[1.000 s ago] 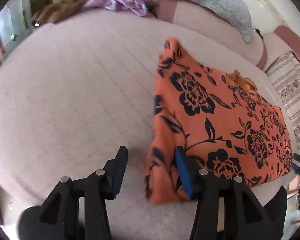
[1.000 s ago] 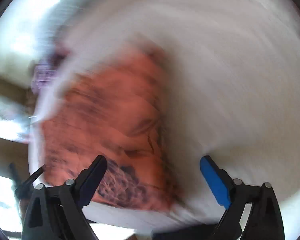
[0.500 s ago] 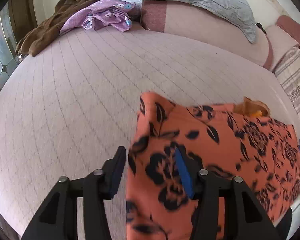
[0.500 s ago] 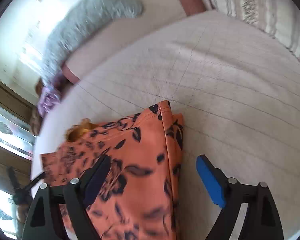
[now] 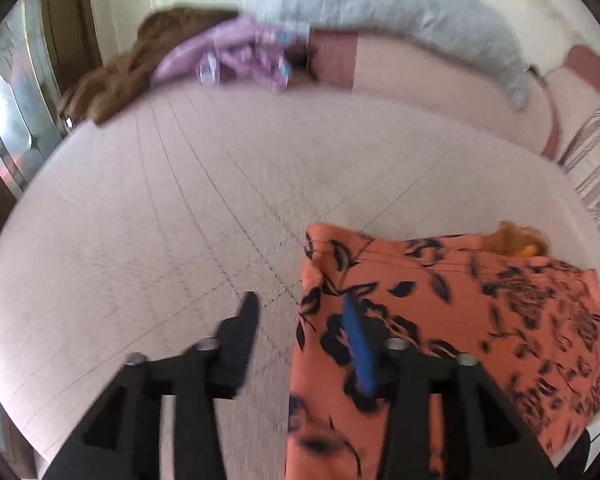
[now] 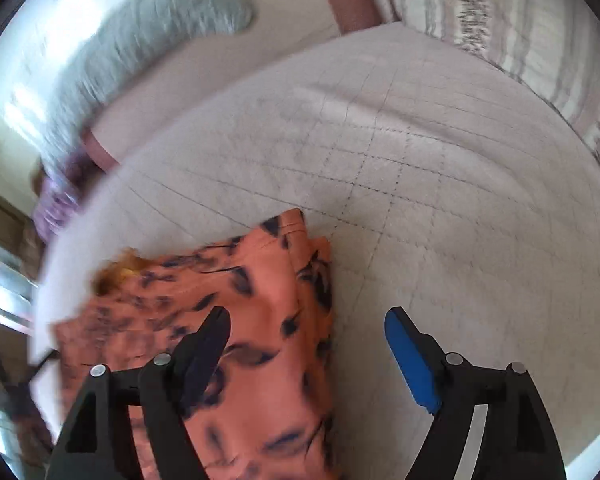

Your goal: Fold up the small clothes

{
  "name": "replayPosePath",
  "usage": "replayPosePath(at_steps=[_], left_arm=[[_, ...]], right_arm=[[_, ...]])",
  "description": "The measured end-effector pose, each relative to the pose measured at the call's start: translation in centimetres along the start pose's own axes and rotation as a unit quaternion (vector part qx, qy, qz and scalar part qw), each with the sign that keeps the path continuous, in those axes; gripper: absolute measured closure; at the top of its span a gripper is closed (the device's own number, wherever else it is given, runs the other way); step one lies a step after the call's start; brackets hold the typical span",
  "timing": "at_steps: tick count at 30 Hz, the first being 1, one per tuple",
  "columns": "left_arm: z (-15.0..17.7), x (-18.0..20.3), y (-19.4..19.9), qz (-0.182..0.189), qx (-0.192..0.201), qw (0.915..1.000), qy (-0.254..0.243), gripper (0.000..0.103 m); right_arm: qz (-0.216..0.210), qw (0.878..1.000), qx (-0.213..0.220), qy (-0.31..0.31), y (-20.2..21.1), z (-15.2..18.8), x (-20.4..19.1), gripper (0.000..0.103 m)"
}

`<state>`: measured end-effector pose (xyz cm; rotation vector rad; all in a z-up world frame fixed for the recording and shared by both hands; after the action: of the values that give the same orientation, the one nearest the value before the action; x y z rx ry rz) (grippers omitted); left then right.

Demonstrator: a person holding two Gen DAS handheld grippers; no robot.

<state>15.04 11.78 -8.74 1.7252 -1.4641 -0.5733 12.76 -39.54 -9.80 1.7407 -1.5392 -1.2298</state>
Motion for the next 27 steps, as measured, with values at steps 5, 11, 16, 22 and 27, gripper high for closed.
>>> replayPosePath(at_steps=[5, 11, 16, 22, 27], left_arm=[[3.2, 2.2, 5.0, 0.036, 0.04, 0.9984, -0.019, 0.032], [7.6, 7.7, 5.5, 0.091, 0.007, 0.9943, -0.056, 0.031], [9.4, 11.0, 5.0, 0.107, -0.015, 0.9928, -0.053, 0.031], [10.3, 12.4, 5.4, 0.089, -0.028, 0.9945, -0.047, 0.031], [11.2, 13.2, 3.7, 0.068, -0.037, 0.9955, -0.056, 0.031]], right_arm=[[-0.109, 0.989, 0.051, -0.086, 6.8, 7.3, -1.0, 0.021], [-0.177, 0.964, -0.013, -0.199, 4.1, 16.5, -1.8, 0.021], [-0.174, 0.944, 0.039, -0.279, 1.4, 16.1, 0.0, 0.021], [-0.118, 0.968, 0.047, -0.218, 2.4, 13.6, -0.6, 0.094], [-0.063, 0.986, 0.062, -0.141, 3.9, 13.6, -2.3, 0.087]])
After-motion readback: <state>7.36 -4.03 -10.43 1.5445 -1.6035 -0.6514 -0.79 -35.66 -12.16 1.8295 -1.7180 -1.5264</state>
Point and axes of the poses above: each gripper's, at about its wrist camera, not at the fingertips, and y roughly against the way its jaws point, x to its right, z to its underside, the point moved 2 cm from there along -y, roughly the way its jaws point, and after that the axes turned 10 degrees about y, right-handed, at the moved point
